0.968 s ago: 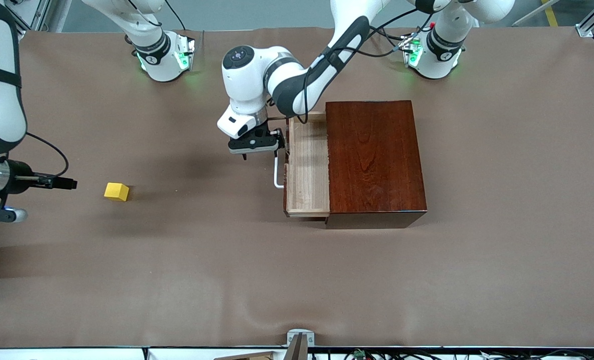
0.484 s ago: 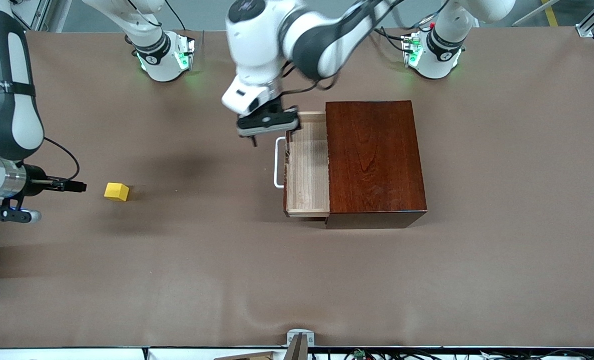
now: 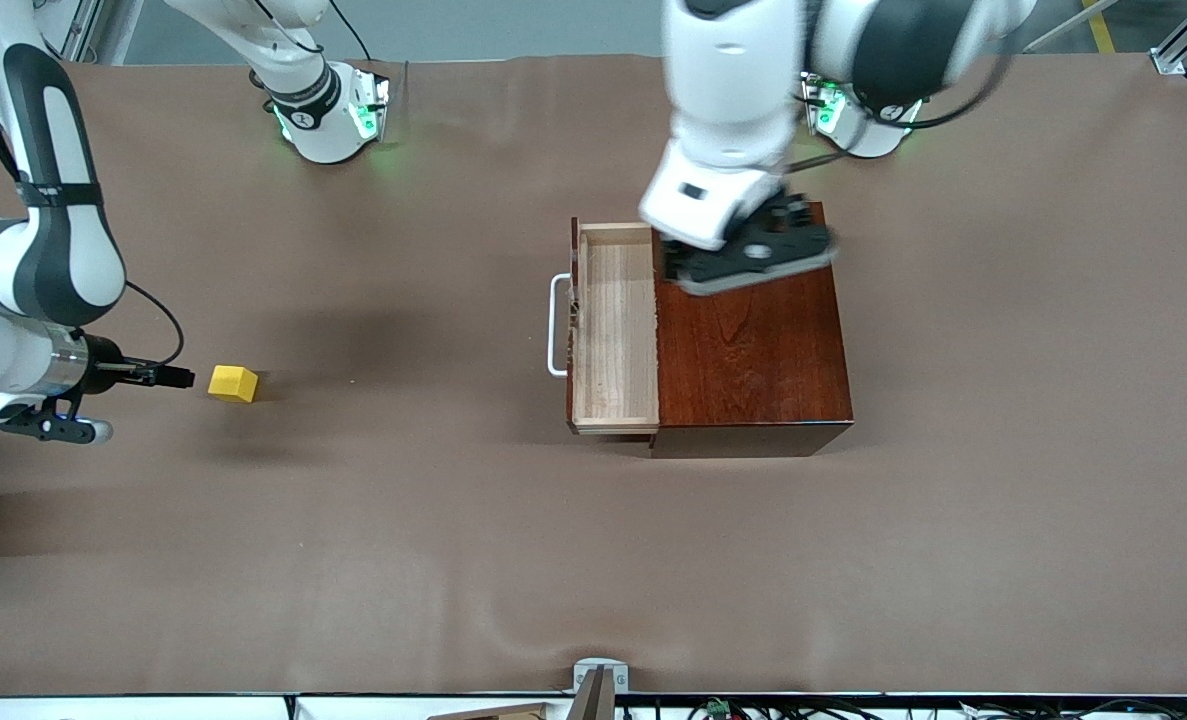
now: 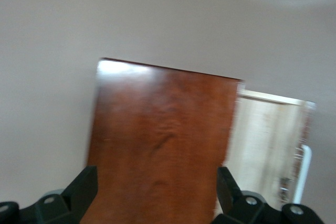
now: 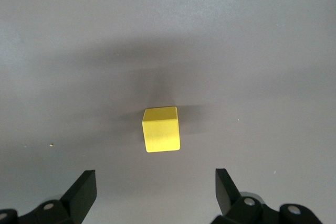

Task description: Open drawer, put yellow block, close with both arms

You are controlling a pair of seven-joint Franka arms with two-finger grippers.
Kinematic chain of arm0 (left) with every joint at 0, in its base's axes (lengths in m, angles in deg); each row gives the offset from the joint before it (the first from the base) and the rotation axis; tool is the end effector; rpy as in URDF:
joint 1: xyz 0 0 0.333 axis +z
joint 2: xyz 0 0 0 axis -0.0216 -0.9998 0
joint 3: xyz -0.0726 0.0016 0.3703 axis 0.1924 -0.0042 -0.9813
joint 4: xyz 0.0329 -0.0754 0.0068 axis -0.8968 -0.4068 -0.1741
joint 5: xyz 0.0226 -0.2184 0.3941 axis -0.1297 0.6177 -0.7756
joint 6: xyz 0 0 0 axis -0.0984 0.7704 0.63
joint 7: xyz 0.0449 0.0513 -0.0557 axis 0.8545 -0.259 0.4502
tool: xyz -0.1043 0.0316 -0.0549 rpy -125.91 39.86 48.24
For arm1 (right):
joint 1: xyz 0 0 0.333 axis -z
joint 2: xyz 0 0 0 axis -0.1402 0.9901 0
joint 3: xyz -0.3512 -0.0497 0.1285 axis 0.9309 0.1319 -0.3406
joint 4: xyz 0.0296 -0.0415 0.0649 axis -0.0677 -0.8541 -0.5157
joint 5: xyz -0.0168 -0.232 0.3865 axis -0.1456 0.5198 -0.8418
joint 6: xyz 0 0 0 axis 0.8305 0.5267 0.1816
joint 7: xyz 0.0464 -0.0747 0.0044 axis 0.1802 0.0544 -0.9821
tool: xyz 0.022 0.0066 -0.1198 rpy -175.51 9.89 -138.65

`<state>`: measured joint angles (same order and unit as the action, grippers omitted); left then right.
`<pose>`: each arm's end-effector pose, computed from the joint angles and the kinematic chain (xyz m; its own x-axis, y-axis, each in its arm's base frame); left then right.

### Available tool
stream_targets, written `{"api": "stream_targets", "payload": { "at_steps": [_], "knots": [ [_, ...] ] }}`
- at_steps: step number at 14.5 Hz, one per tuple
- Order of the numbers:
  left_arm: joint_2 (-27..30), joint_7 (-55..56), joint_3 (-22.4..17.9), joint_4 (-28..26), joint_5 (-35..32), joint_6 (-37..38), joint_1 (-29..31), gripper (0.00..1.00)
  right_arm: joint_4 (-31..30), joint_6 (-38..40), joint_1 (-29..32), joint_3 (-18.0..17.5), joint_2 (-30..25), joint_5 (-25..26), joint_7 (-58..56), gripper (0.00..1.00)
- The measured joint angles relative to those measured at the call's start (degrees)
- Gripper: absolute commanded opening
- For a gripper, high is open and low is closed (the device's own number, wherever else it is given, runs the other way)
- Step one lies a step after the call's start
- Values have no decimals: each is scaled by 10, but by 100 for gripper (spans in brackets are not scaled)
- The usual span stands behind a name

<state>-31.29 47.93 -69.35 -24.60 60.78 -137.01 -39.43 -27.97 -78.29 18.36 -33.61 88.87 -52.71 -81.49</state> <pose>0.5957 -0.4223 0.6373 0.9752 0.1878 0.1175 0.2052 -0.9656 -0.1596 0.6643 -0.1173 0.3462 0.9658 -0.1605 -0.2036 -0.1633 -0.9866 0.0032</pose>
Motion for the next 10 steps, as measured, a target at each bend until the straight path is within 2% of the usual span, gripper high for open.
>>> {"api": "stream_targets", "payload": {
  "at_steps": [5,10],
  "knots": [
    [49,-137,0,-6,0,56,101,100,-40,-56,0,-2,0,0,0,100],
    [99,-189,1,-59,0,58,159,100,-97,-143,0,-3,0,0,0,100]
  ]
}}
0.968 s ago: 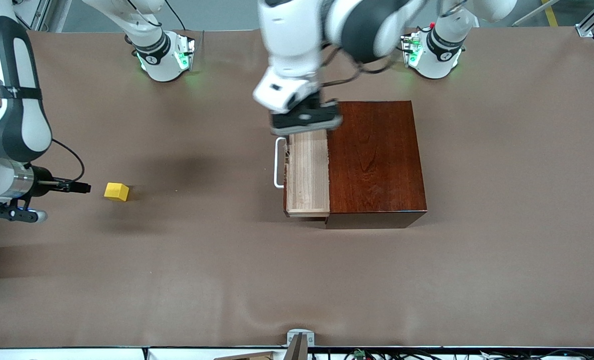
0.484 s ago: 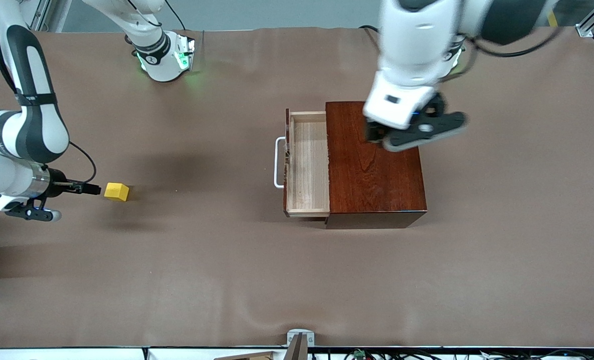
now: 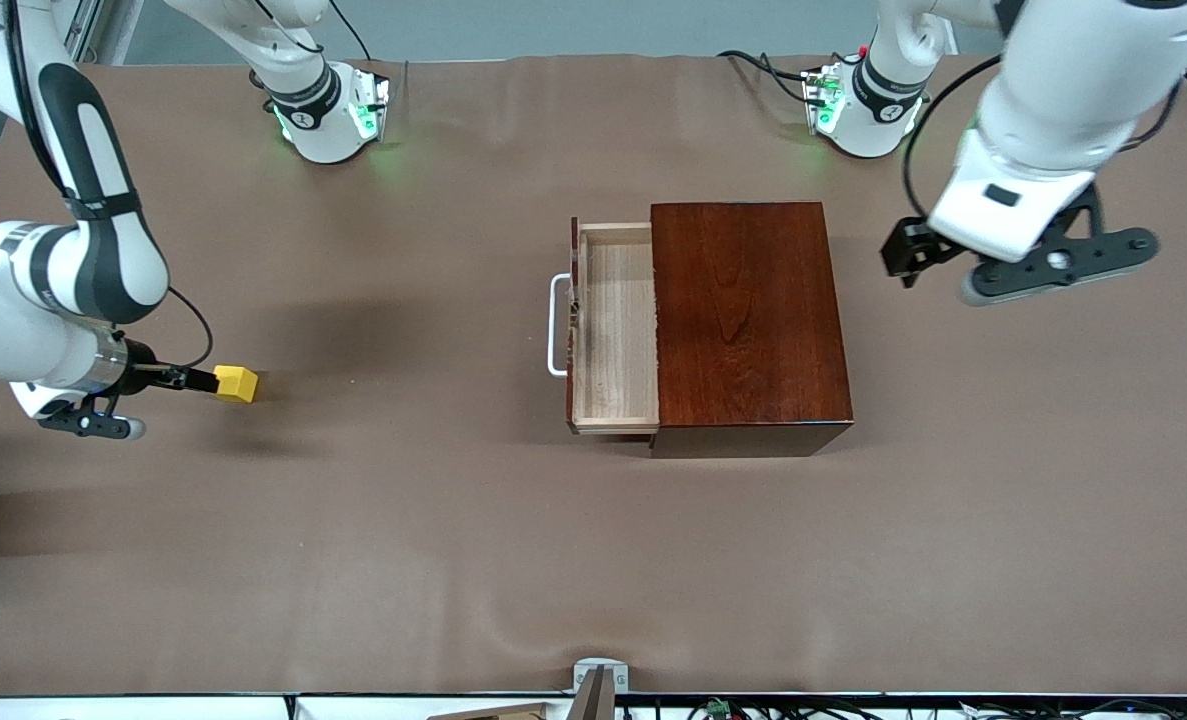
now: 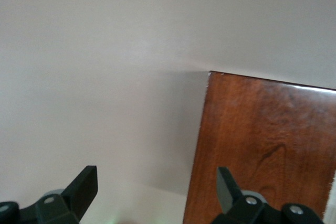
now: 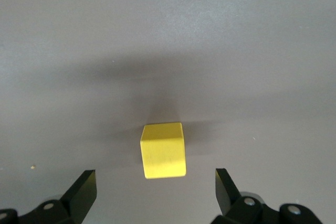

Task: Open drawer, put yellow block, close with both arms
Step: 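Grasp the yellow cube with the right gripper while the left gripper withdraws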

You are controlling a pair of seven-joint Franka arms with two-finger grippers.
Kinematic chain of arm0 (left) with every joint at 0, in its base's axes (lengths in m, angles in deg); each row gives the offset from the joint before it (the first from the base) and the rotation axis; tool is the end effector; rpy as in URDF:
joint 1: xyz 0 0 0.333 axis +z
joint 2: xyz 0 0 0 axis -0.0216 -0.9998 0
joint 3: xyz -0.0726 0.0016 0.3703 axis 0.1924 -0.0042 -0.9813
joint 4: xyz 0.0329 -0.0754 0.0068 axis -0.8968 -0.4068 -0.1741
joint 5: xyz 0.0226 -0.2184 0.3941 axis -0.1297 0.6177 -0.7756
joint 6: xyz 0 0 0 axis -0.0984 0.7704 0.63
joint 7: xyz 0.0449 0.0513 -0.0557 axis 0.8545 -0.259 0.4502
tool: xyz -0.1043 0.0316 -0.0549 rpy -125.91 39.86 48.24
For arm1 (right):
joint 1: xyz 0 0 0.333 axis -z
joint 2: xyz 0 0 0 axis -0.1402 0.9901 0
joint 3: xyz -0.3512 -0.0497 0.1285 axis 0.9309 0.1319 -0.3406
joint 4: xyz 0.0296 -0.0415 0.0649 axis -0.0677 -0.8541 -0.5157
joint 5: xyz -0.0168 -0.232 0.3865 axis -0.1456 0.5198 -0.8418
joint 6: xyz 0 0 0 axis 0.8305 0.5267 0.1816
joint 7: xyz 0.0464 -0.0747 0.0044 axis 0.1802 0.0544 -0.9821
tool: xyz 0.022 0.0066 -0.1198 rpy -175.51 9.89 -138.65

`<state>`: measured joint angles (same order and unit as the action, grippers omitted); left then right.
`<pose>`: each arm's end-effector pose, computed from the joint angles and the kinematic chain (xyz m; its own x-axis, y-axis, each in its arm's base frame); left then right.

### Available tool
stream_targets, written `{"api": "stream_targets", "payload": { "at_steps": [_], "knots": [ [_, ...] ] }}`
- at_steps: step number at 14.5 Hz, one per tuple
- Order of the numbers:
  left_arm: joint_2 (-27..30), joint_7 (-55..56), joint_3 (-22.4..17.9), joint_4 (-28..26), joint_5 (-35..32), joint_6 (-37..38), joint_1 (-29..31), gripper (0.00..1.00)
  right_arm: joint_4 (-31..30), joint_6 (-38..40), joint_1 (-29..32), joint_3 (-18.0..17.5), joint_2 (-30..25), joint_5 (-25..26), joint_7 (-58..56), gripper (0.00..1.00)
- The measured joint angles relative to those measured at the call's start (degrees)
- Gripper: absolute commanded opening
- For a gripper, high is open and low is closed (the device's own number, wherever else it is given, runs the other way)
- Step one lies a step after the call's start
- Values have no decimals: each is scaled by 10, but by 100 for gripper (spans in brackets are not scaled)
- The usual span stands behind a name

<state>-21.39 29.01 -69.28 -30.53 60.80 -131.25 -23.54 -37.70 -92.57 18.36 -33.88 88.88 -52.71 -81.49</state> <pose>0.6240 -0.2125 0.6954 0.9867 0.1602 0.0259 0.1622 -0.9682 -0.1906 0.6396 -0.1096 0.2841 0.9797 -0.1567 -0.1254 -0.1578 -0.9875 0.0013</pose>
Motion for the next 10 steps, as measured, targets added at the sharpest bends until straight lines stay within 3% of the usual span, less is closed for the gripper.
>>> {"api": "stream_targets", "payload": {
  "at_steps": [3,6,10],
  "knots": [
    [30,-46,8,-43,0,-20,30,100,-35,-49,0,-1,2,0,0,100],
    [60,-119,63,-90,0,-51,110,100,-56,-82,0,-2,11,0,0,100],
    [92,-156,104,-132,0,-62,175,100,-59,-97,0,-2,22,0,0,100]
  ]
}}
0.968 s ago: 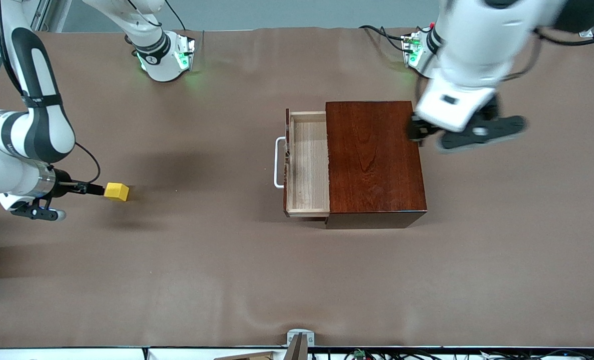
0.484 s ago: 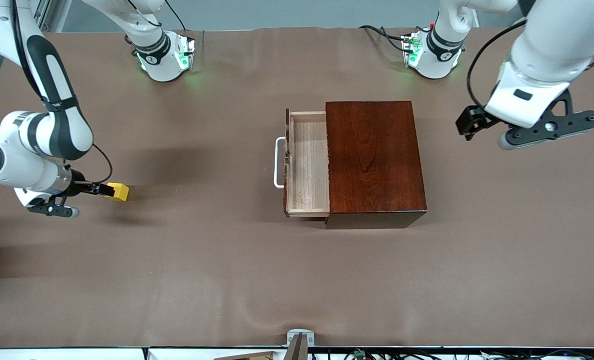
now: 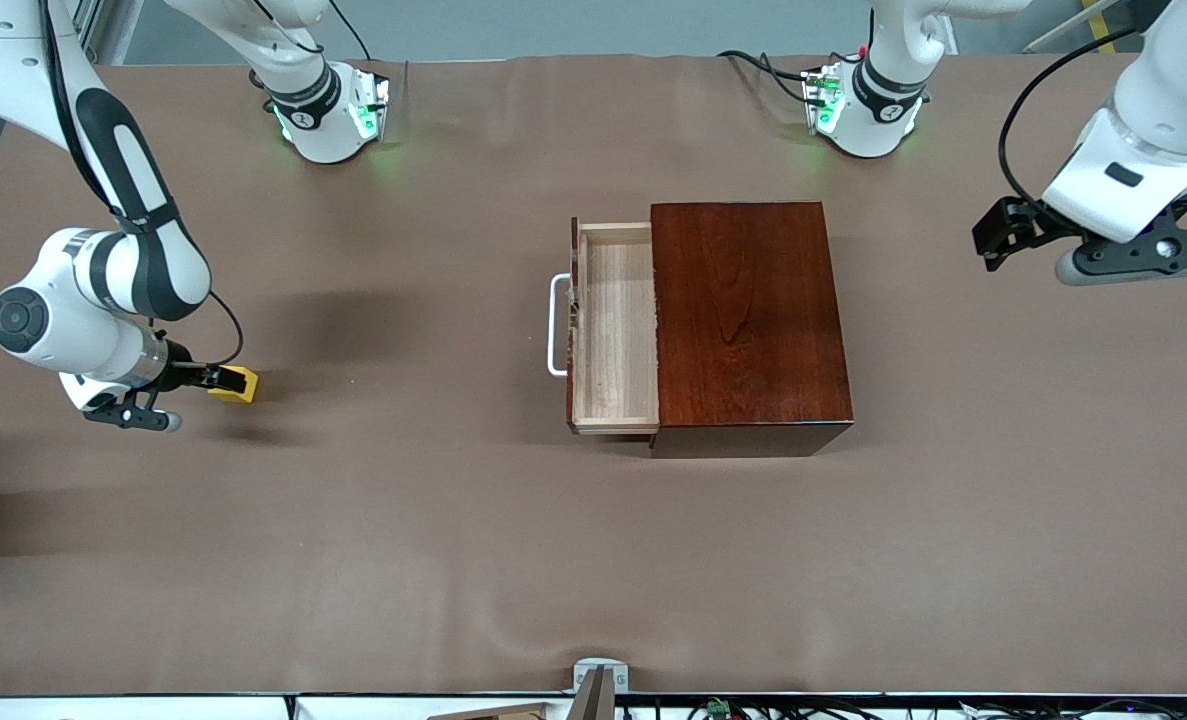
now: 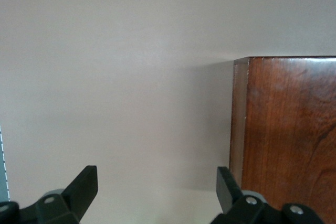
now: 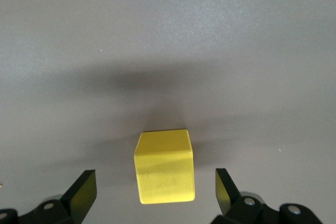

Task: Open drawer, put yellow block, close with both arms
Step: 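Grasp the yellow cube with the right gripper while the left gripper withdraws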

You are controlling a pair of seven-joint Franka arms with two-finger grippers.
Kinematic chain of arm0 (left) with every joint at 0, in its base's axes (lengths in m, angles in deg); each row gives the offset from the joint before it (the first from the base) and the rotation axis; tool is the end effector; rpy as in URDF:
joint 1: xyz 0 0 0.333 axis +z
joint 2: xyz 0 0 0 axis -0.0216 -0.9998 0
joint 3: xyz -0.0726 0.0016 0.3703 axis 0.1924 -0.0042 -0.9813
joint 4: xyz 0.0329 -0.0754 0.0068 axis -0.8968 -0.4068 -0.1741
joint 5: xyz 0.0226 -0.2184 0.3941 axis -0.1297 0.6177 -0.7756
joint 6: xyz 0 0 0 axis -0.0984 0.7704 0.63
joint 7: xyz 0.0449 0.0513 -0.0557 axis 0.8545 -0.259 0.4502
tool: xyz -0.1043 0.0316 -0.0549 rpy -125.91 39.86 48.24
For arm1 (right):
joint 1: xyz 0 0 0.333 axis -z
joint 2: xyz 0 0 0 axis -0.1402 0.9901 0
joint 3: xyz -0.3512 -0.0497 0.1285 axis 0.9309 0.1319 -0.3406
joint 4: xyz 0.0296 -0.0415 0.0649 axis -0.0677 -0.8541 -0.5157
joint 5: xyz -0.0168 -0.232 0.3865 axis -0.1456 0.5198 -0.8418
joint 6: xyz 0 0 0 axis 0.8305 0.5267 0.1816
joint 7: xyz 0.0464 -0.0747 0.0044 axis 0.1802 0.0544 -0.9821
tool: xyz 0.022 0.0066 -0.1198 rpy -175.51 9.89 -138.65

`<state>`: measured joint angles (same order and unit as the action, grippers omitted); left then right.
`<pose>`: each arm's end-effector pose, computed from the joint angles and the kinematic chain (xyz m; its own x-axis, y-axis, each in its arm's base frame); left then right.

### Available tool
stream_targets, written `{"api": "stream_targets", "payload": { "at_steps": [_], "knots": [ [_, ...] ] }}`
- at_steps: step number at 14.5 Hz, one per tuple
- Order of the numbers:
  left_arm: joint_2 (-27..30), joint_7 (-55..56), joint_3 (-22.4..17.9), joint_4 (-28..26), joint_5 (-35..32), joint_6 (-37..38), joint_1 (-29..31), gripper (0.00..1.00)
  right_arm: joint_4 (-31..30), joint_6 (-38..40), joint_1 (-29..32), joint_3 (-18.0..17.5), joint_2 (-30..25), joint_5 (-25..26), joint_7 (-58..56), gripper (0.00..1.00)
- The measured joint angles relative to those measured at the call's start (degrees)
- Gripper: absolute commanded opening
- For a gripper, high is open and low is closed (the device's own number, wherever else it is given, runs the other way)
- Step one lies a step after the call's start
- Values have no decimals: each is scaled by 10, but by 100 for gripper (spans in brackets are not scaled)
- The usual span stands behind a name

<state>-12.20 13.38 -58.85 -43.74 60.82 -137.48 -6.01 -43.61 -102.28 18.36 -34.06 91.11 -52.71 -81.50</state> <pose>0.6024 -0.1182 0.6864 1.0000 -0.0002 0.0055 0.0007 -0.9858 -0.1678 0.6178 -0.1035 0.2272 0.9833 -0.1533 -0.0981 -0.1541 -0.9881 -0.0009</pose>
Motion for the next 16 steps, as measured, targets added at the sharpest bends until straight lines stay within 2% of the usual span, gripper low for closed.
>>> {"api": "stream_targets", "payload": {
  "at_steps": [3,5,6,8,10,11,13,15,16],
  "knots": [
    [9,-1,31,-9,9,-6,33,100,-11,-31,0,0,12,0,0,98],
    [12,-1,31,-12,19,-7,34,100,-24,-55,0,0,18,0,0,80],
    [14,-1,32,-15,21,-7,34,100,-28,-60,0,0,19,0,0,79],
    [19,-3,32,-21,23,-7,34,100,-31,-61,0,1,19,0,0,61],
    [21,-5,32,-23,29,-7,35,100,-33,-61,0,1,19,0,0,42],
    [23,-5,32,-23,40,-7,36,100,-34,-61,0,1,19,0,0,28],
    [27,-13,32,-27,58,-7,43,100,-34,-61,0,1,19,0,0,8],
    [30,-41,32,-29,71,-7,62,100,-34,-61,0,1,19,0,-1,0],
    [32,-54,32,-30,76,-7,73,100,-34,-61,0,1,19,0,-2,0]
  ]
}}
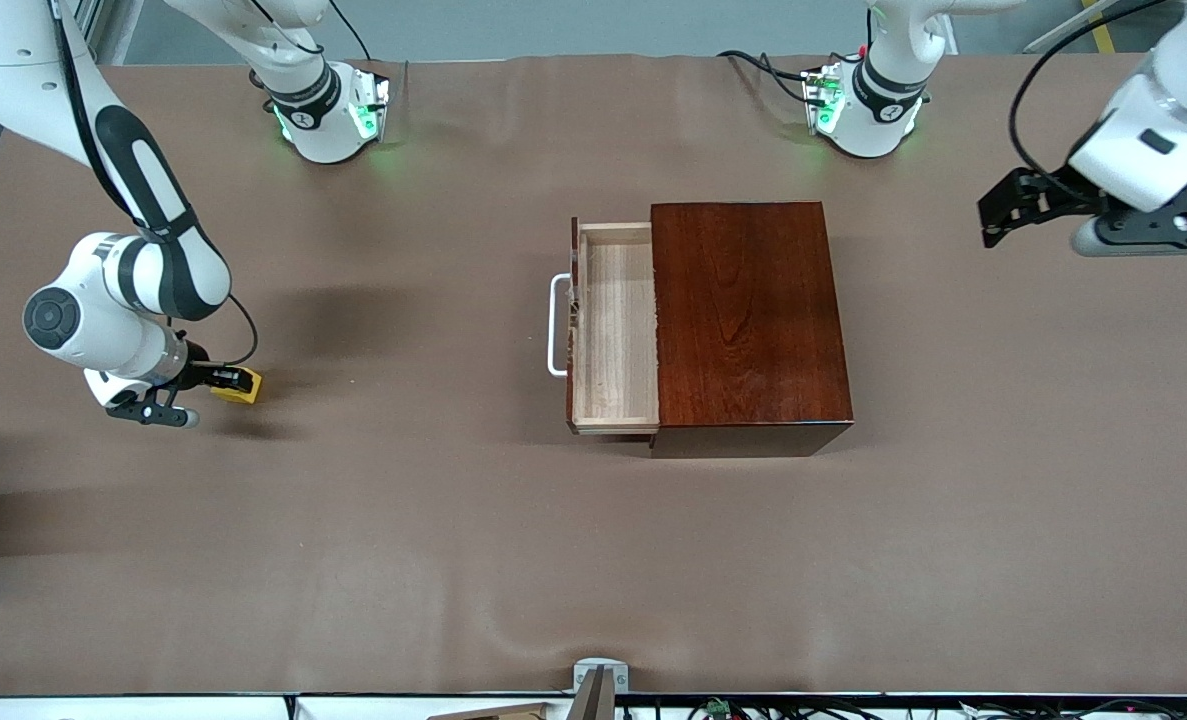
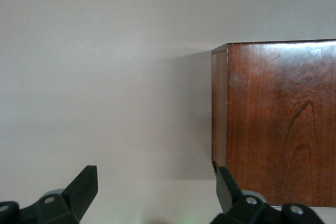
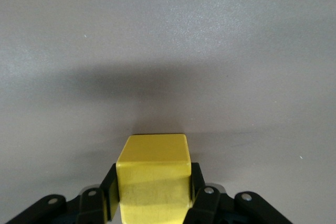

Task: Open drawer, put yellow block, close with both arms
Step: 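Grasp the yellow cube with the right gripper while the left gripper withdraws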

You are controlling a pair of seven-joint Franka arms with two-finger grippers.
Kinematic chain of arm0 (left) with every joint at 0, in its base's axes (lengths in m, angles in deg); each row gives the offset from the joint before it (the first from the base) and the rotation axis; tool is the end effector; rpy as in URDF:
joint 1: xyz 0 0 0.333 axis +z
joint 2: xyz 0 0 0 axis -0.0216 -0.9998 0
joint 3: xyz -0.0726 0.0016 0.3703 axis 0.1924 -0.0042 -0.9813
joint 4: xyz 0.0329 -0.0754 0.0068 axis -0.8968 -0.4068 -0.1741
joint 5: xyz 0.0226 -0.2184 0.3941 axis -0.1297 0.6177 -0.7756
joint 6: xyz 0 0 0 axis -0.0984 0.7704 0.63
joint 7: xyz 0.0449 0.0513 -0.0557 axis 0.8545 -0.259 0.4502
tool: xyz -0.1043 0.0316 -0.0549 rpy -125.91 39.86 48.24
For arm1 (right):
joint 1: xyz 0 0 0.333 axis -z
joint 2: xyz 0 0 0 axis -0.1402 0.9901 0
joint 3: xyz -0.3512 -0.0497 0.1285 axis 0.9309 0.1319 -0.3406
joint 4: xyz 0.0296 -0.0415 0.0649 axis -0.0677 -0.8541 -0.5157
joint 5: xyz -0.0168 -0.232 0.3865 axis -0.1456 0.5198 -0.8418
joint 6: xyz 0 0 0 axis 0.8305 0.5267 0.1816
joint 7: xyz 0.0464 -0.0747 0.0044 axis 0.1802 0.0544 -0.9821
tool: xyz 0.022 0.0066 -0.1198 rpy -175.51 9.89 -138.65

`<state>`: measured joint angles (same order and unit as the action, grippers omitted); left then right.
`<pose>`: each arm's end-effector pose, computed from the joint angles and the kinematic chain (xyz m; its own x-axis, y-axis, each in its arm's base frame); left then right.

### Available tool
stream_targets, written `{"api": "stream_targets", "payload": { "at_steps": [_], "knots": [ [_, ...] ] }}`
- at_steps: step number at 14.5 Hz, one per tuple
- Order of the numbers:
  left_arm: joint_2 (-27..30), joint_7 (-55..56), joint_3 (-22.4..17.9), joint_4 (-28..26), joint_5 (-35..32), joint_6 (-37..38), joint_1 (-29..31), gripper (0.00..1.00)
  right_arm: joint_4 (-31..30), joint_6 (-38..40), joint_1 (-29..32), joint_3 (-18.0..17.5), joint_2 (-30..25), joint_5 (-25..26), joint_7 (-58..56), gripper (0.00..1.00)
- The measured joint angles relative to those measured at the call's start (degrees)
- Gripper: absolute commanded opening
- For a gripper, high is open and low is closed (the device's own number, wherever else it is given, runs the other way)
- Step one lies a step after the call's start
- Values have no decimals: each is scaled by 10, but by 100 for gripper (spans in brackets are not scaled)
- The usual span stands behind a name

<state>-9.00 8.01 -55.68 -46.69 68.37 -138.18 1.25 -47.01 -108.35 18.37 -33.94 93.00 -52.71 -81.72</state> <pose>0.5872 -0.0912 0.6921 0.9995 -0.0294 -0.0108 -0.0299 -0.9986 -0.0435 0.6011 -0.1019 0.1911 0.9848 -0.1515 -0.0846 -0.1522 -0.9884 -0.0013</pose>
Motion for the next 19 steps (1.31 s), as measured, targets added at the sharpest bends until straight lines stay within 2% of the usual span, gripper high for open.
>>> {"api": "stream_targets", "payload": {
  "at_steps": [5,12,19],
  "knots": [
    [2,-10,3,-5,5,0,11,100,6,24,0,-1,-16,0,-32,0],
    [2,-10,8,-6,5,1,11,100,78,187,0,-9,-64,-1,-34,0],
    [5,-10,7,-6,5,4,11,100,122,285,-14,-13,-101,-31,-33,0]
  ]
}}
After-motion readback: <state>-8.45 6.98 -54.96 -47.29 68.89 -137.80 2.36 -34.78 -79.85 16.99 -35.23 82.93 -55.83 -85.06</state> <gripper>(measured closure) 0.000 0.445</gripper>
